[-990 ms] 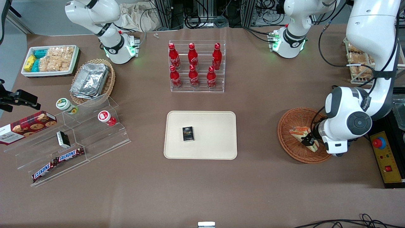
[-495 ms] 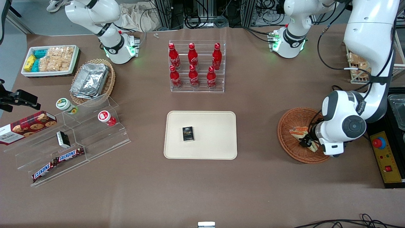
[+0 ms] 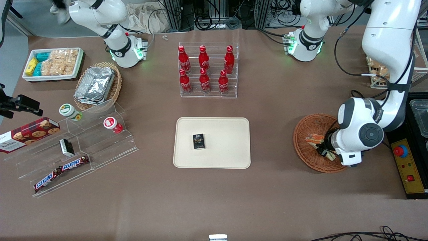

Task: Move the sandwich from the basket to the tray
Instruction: 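Carry the sandwich with the left gripper over to the cream tray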

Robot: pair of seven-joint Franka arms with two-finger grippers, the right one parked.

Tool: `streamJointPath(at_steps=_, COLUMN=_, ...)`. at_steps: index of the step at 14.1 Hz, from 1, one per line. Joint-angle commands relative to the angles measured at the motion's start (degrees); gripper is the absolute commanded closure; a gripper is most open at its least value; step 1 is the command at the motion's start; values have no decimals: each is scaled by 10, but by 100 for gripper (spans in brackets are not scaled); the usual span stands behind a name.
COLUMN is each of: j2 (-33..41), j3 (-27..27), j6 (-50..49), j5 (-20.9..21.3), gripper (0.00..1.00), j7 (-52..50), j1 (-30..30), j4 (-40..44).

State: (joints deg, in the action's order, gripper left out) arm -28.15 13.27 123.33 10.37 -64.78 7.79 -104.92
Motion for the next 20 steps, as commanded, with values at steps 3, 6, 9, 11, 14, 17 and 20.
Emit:
streamJointPath(at_steps=3, j2=18, j3=23, j6=-170, j5=-1, gripper=100, j7=39, j1=-7, j4=138)
streamJointPath(at_steps=6, j2=16, j3=80, j6=-251, j5=-3, gripper=100, j7=50, j1=-6, j4=232)
streamJointPath(at_steps=9, j2=12, j3=169, j6=-253, j5=-2, gripper=100, j7=137, j1=-7, j4=275)
streamJointPath(at_steps=11, j2=6, j3=222, j6=-252, j5=-2, gripper=100, j7=203, j1=-10, j4=272)
streamJointPath(at_steps=14, j2=-41, j3=242, j6=-248, j5=4, gripper=100, j7=237, j1=-66, j4=270)
streamJointPath(at_steps=17, j2=-99, j3=241, j6=-239, j5=8, gripper=100, j7=240, j1=-116, j4=270)
streamJointPath(at_steps=20, j2=-157, j3=236, j6=-210, j5=60, gripper=100, j7=230, j1=-169, j4=262)
